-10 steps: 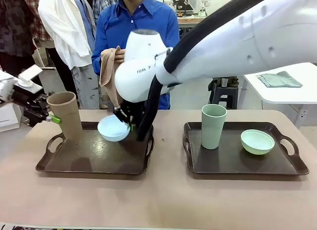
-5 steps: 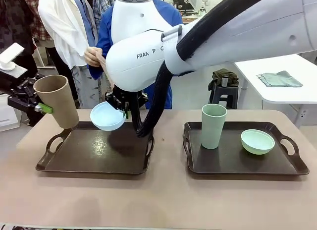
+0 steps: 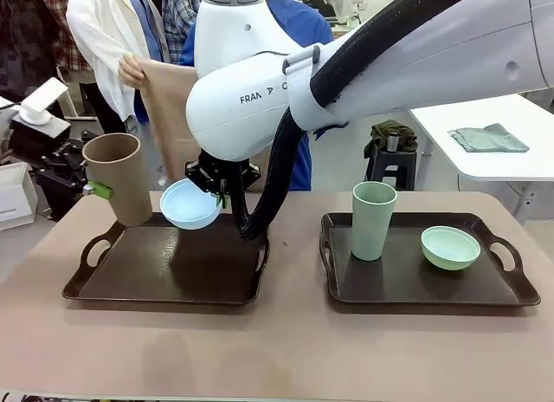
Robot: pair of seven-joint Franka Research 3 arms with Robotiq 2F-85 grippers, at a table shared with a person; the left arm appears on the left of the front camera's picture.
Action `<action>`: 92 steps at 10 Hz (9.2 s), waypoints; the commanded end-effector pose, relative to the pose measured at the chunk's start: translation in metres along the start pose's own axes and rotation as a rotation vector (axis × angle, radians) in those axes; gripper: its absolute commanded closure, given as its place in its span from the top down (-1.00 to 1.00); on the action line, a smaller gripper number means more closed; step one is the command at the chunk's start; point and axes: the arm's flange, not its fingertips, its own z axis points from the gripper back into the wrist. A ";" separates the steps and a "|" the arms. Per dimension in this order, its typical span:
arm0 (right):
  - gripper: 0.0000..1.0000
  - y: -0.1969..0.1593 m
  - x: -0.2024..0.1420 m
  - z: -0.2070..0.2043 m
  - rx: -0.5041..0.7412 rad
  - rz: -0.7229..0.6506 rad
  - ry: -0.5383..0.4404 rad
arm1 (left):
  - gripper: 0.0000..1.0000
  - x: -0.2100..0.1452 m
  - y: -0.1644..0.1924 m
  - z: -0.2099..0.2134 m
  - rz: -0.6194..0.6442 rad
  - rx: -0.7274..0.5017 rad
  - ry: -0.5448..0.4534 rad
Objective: Set up a tray with a mat and arrange the tableware.
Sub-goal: Pick up the Picnic Bowl and Reusable plastic cup from the Handle tray in front of the human's position and hold them in the air, then place the Picnic Bowl and Reusable plastic cup back onto the Handle tray in front of the human's position.
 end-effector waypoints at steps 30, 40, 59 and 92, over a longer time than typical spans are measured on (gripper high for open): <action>-1.00 0.001 0.001 0.001 0.014 0.007 -0.001 | -0.94 0.003 -0.003 0.003 -0.024 -0.010 -0.005; -1.00 0.001 0.001 0.001 0.014 0.007 -0.001 | -0.94 0.003 -0.003 0.003 -0.024 -0.010 -0.005; -0.91 -0.037 0.039 -0.116 0.030 -0.077 0.177 | 0.72 -0.117 0.043 -0.042 0.064 -0.070 -0.173; 0.38 -0.081 -0.068 0.070 -0.262 -0.206 0.058 | 1.00 0.071 -0.017 -0.001 0.921 0.623 0.749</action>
